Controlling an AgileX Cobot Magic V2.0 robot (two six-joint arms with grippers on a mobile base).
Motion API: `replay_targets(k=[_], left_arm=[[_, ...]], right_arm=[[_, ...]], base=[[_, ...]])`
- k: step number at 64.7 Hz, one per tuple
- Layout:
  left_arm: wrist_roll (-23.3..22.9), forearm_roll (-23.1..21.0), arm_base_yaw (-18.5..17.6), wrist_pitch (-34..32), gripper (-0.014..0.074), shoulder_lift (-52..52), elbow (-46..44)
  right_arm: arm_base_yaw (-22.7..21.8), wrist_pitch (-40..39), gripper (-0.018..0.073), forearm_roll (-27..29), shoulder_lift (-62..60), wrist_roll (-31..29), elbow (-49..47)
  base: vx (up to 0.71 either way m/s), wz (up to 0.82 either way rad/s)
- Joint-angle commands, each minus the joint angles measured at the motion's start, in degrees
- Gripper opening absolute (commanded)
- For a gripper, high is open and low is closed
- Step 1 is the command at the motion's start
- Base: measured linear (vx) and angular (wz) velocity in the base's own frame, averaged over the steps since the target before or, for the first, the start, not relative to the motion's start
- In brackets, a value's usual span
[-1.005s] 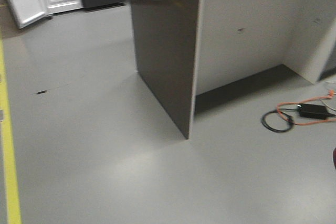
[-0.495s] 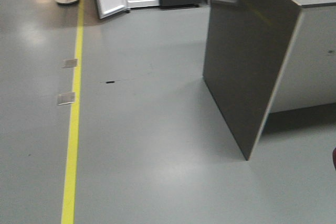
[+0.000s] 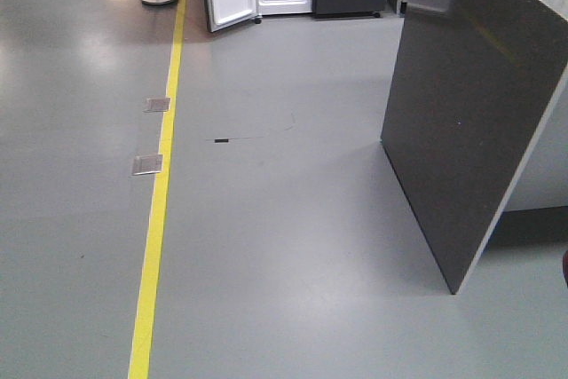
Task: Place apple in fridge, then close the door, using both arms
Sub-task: 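Drive toward the open refrigerator holding the apple in the right gripper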
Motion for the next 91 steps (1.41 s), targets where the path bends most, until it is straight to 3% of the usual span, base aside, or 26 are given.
replay_targets(k=[1,91], left_arm=[[-0.08,-0.18,-0.12,-4.03,-0.0006,-0.81,1.09],[-0.08,-0.18,-0.12,-4.03,-0.0006,-0.81,1.09]], right_arm=[[0.01,-4.25,0.0195,0.23,0.34,-0.35,-1.44],[0.01,-4.25,0.0195,0.23,0.34,-0.35,-1.44]], base=[[0.06,0.11],[0.12,0.05]])
